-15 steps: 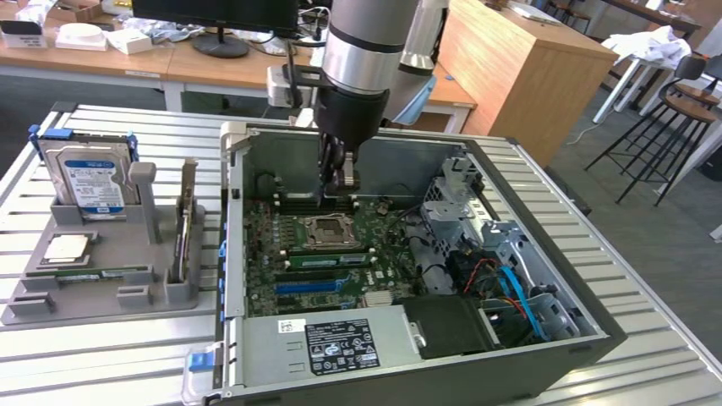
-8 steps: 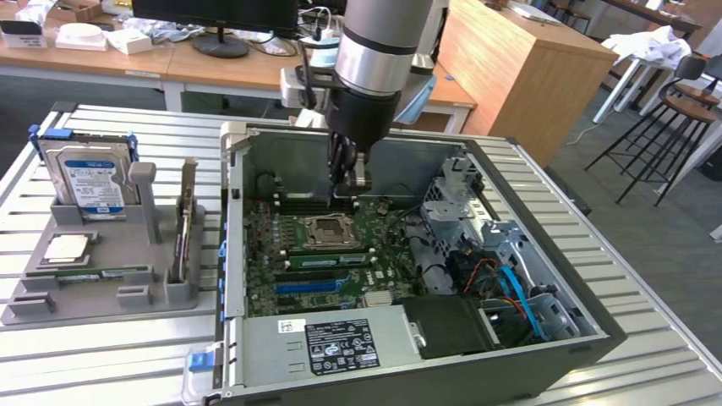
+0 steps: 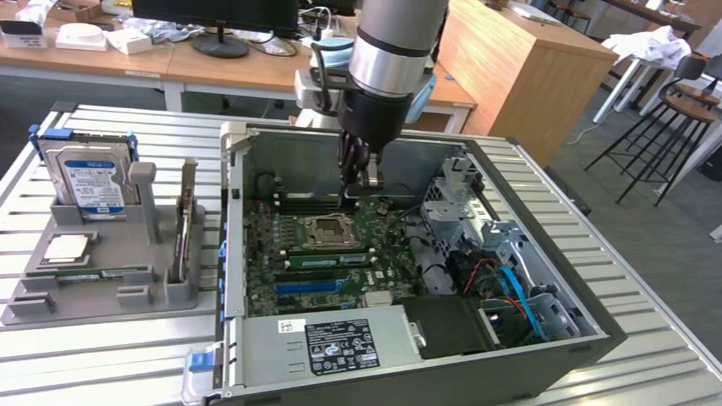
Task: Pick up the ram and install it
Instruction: 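Press down the ram until it locks into place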
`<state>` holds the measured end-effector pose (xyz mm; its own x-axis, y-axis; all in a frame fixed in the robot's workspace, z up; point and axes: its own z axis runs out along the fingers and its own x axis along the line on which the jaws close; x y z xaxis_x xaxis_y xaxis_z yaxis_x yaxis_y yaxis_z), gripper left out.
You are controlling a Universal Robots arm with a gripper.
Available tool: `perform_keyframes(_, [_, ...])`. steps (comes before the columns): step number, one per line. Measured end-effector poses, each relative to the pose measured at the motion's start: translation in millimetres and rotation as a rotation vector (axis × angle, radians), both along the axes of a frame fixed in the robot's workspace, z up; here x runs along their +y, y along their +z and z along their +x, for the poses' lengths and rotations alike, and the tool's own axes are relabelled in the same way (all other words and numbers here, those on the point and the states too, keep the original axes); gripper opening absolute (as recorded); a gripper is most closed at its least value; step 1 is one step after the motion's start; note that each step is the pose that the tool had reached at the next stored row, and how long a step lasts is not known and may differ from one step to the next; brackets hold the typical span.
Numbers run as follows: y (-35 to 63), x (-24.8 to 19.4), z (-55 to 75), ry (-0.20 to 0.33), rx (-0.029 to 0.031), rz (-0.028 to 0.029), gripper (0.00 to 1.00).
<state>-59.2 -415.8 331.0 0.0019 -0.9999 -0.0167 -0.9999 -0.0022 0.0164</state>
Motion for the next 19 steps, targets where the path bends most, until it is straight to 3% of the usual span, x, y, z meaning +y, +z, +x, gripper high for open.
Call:
perform_keyframes(12, [0.2,0.1,8.6,0.0,0.0,0.0001,0.1])
perform_keyframes(19, [7.5,0.0,8.6,0.0,0.0004,0.0,0.1])
